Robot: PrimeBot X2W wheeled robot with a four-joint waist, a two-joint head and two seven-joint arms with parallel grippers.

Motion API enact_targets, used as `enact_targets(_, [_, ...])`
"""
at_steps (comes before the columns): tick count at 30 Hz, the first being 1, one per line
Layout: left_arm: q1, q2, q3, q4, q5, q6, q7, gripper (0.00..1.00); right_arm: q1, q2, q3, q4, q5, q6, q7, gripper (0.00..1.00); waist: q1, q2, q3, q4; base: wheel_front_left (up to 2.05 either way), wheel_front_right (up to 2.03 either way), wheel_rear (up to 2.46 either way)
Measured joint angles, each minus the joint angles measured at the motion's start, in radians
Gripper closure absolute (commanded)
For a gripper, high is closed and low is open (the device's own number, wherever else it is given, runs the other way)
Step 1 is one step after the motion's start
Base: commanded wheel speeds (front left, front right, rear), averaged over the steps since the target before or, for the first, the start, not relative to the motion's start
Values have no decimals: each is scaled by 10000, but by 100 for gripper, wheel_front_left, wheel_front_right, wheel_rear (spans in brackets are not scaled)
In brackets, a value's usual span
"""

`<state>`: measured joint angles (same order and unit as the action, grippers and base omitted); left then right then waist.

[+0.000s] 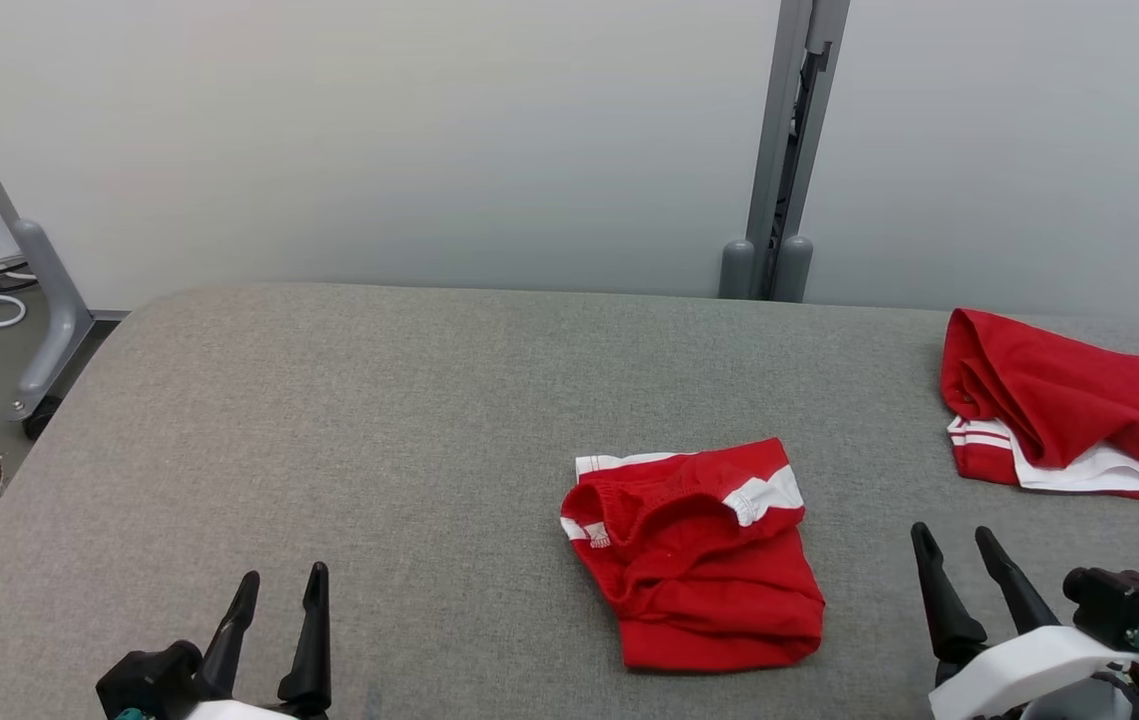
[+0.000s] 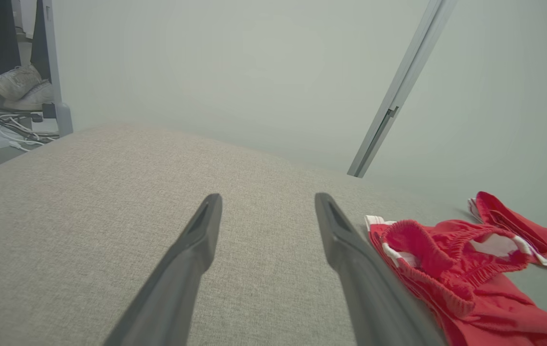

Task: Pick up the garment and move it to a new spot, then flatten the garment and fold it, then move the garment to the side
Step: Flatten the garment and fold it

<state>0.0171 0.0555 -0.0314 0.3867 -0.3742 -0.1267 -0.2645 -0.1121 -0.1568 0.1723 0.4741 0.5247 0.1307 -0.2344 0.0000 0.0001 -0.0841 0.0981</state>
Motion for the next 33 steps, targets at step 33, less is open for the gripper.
enact_targets(33, [-269,290,-380,376,-232,-29,0,0,-4094,913,-341,6984,3231,-2,1774,0,0,0,466,1747,0,0,0])
